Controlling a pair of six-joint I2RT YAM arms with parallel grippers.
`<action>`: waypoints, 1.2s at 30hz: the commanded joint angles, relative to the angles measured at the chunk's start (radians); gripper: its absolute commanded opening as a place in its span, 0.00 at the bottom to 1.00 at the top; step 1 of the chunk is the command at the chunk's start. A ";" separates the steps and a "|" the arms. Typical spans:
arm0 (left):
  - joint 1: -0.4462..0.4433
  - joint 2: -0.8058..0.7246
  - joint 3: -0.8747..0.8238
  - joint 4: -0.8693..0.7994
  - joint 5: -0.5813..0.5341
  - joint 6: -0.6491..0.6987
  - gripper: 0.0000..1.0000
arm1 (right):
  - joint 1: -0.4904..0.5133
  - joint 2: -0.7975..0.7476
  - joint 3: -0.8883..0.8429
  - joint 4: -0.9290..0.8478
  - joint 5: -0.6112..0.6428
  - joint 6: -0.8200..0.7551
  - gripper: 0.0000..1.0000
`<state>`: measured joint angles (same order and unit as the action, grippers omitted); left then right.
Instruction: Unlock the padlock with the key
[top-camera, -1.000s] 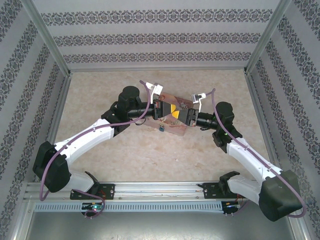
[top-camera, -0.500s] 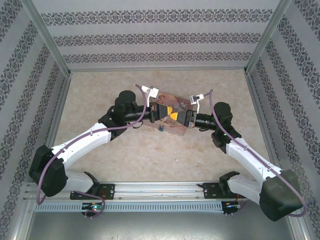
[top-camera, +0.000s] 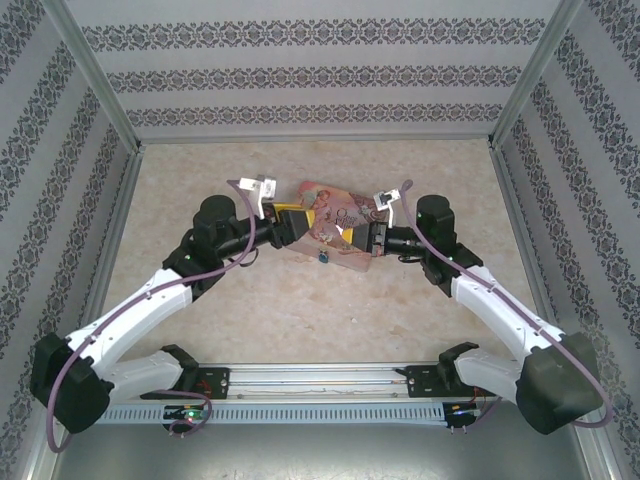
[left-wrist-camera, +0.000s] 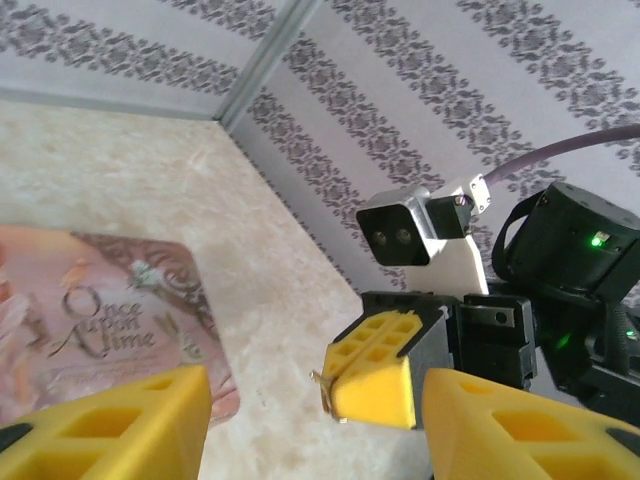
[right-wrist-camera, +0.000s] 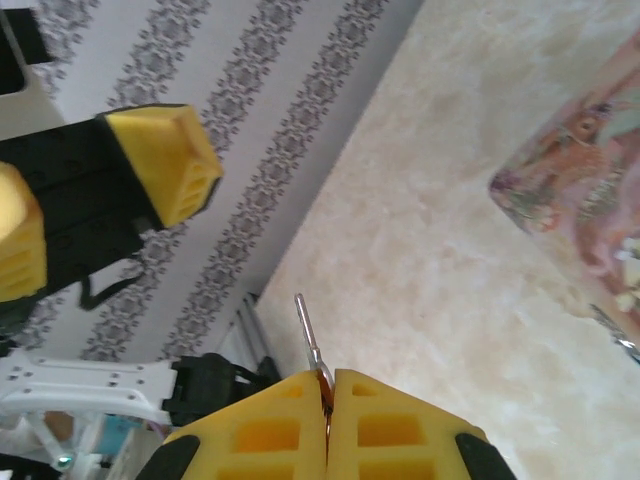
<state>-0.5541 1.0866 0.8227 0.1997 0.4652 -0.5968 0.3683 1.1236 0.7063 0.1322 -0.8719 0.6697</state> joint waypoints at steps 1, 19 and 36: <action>0.011 -0.048 -0.071 -0.097 -0.103 0.071 0.65 | -0.013 0.028 0.027 -0.132 0.072 -0.152 0.00; 0.010 -0.031 -0.390 0.086 -0.232 0.119 0.86 | -0.031 0.253 0.046 -0.125 0.159 -0.229 0.00; 0.009 0.188 -0.357 0.255 -0.145 0.196 0.82 | -0.077 0.394 0.090 -0.119 0.167 -0.251 0.00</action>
<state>-0.5541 1.2526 0.4347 0.3794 0.2882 -0.4419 0.3027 1.4998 0.7715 0.0021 -0.7132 0.4519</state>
